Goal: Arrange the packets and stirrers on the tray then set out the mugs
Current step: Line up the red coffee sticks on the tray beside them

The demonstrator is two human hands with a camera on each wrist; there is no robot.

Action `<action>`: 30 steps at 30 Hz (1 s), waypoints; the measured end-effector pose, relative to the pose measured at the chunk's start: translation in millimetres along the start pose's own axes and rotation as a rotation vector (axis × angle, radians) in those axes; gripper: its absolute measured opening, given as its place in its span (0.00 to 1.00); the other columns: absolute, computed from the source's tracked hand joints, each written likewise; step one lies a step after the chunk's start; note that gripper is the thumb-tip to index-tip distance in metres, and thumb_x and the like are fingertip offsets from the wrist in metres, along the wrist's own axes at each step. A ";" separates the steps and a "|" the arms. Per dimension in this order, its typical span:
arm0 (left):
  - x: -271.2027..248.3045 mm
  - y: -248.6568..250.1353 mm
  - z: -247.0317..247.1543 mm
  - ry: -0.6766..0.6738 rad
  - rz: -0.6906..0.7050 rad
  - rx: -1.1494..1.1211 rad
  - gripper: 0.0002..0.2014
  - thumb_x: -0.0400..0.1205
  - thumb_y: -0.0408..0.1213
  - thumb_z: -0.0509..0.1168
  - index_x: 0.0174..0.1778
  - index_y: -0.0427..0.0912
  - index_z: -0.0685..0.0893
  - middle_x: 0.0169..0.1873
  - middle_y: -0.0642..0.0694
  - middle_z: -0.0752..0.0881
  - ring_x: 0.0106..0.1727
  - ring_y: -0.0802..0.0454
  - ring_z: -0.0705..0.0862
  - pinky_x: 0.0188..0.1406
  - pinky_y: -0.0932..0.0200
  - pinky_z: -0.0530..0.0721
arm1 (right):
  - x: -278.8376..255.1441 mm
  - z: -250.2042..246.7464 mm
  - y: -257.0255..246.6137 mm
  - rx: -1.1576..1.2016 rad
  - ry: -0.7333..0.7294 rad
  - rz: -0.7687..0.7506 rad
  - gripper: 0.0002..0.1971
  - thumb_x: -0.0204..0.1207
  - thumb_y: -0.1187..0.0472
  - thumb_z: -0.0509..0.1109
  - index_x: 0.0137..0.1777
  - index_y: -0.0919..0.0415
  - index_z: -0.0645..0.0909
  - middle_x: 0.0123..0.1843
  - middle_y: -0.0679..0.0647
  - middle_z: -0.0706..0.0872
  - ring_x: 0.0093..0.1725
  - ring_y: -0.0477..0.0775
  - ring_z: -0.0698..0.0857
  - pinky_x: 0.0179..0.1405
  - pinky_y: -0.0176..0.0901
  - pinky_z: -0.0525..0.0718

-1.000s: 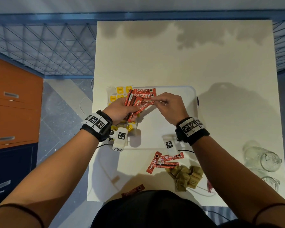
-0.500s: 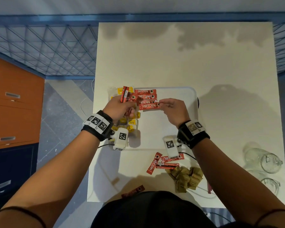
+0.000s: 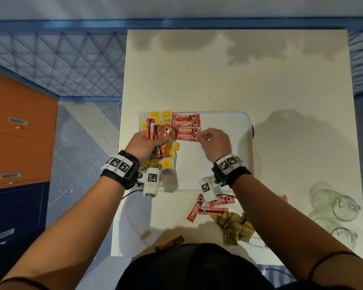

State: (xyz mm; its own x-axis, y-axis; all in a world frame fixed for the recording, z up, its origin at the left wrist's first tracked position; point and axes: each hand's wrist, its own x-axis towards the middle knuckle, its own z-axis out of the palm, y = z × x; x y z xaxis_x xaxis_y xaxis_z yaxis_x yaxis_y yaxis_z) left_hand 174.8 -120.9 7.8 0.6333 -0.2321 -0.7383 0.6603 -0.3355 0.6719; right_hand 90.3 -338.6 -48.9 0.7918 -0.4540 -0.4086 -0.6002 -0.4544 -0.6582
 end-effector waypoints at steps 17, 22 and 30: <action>-10.0 -5.3 13.8 -0.092 0.088 0.176 0.10 0.79 0.34 0.77 0.56 0.39 0.91 0.47 0.41 0.93 0.47 0.43 0.93 0.50 0.50 0.91 | -16.4 -12.5 -34.6 0.400 -0.337 -0.120 0.13 0.82 0.56 0.75 0.64 0.58 0.88 0.46 0.46 0.89 0.39 0.33 0.85 0.39 0.30 0.81; -14.3 -4.4 15.9 -0.089 0.087 0.083 0.11 0.82 0.34 0.73 0.58 0.34 0.89 0.44 0.39 0.92 0.41 0.42 0.89 0.39 0.52 0.91 | -17.9 -16.5 -25.9 0.414 -0.273 -0.105 0.05 0.81 0.63 0.76 0.54 0.63 0.90 0.42 0.47 0.89 0.34 0.32 0.84 0.36 0.27 0.80; -21.7 -13.3 11.6 -0.070 0.001 -0.141 0.12 0.88 0.30 0.62 0.63 0.30 0.85 0.47 0.35 0.87 0.41 0.41 0.85 0.48 0.46 0.89 | -25.9 -15.6 5.1 0.381 -0.115 0.082 0.03 0.80 0.59 0.77 0.52 0.56 0.87 0.44 0.50 0.92 0.37 0.48 0.89 0.39 0.38 0.89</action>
State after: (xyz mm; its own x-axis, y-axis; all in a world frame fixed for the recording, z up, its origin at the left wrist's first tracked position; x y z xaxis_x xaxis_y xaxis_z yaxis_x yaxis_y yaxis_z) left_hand 147.6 -121.9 14.2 0.6078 -0.2967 -0.7366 0.7130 -0.2046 0.6707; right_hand 65.0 -341.1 -31.9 0.7637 -0.3781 -0.5233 -0.5940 -0.0939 -0.7990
